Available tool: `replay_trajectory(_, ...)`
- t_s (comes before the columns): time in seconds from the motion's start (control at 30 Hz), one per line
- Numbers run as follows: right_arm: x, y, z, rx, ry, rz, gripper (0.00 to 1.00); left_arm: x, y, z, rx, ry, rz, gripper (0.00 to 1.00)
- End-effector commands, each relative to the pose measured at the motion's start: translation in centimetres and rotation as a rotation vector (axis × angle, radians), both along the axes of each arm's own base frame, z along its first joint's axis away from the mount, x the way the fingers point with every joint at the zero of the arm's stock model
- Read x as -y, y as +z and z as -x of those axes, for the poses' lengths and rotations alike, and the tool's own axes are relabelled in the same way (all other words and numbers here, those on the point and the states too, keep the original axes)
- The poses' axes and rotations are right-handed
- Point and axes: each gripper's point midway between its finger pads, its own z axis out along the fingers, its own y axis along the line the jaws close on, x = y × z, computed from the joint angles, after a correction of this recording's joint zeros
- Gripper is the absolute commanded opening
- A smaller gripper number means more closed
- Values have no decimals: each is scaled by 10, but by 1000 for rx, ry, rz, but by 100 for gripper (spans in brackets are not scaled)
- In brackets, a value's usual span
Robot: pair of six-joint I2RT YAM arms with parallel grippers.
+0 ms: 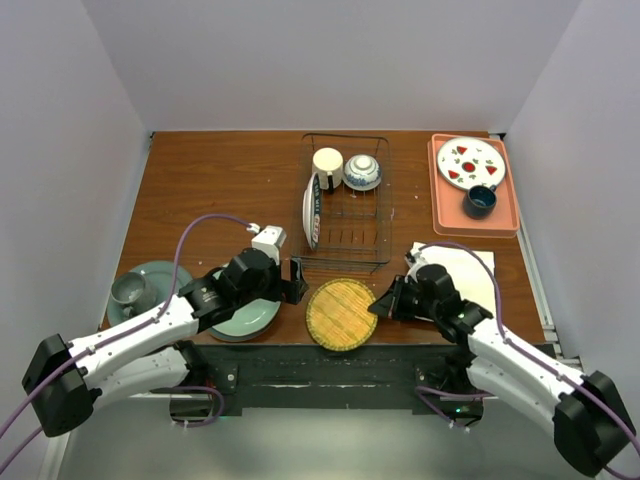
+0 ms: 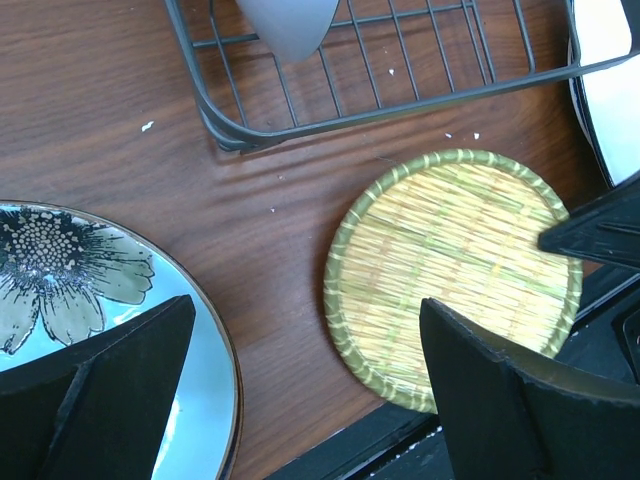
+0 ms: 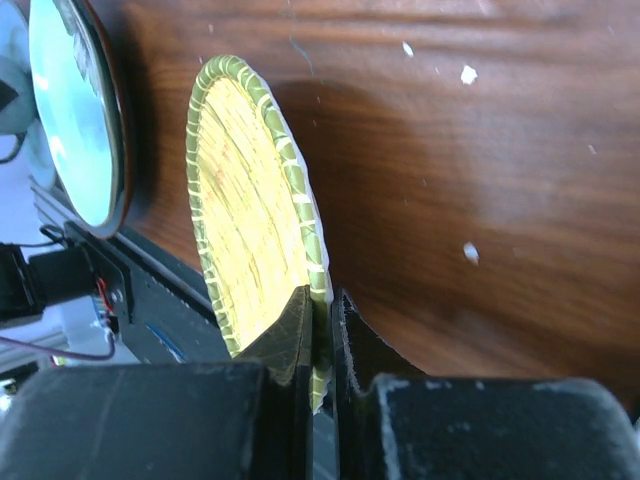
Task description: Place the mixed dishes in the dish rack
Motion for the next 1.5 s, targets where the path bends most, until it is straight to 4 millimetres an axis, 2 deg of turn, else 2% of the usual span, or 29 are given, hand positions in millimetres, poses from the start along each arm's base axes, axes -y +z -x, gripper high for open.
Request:
replay_trajectory(0.0, 5, 22, 8, 27, 41, 19, 0, 5, 10, -6, 38, -19, 14, 100)
replay_trajectory(0.07, 3, 31, 14, 32, 71, 3, 0, 9, 9, -4, 34, -40, 17, 100)
replay_trajectory(0.37, -7, 103, 21, 145, 126, -121, 0, 39, 2, 11, -8, -211, 88, 100)
replay_trajectory(0.47, -8, 116, 24, 160, 142, -145, 0, 45, 2, 13, -8, -239, 114, 99)
replay_trajectory(0.63, -9, 140, 30, 191, 160, -182, 0, 56, 18, 21, 11, -303, 198, 99)
replay_trajectory(0.7, -9, 150, 32, 212, 167, -199, 0, 65, 35, 25, 45, -350, 264, 100)
replay_trajectory(0.9, -12, 165, 41, 225, 204, -243, 0, 77, 56, 43, 31, -487, 398, 99)
replay_trajectory(1.0, -14, 170, 46, 229, 237, -266, 0, 81, 64, 51, 26, -547, 461, 95)
replay_trajectory(1.1, -15, 173, 49, 234, 255, -270, 0, 84, 72, 55, 20, -583, 502, 80)
replay_trajectory(1.13, -14, 171, 49, 226, 254, -259, 0, 85, 73, 56, 14, -592, 506, 70)
replay_trajectory(1.2, -12, 167, 46, 224, 238, -235, 0, 87, 75, 58, 2, -615, 511, 62)
replay_trajectory(1.3, -6, 159, 36, 234, 207, -162, 0, 89, 78, 57, -12, -623, 502, 39)
replay_trajectory(1.33, -3, 154, 34, 221, 193, -129, 0, 89, 77, 57, -18, -622, 492, 22)
replay_trajectory(1.43, 5, 147, 20, 227, 150, -39, 0, 90, 79, 51, -21, -609, 458, 0)
replay_trajectory(1.47, 6, 147, 17, 227, 143, -17, 0, 87, 75, 48, -28, -589, 427, 0)
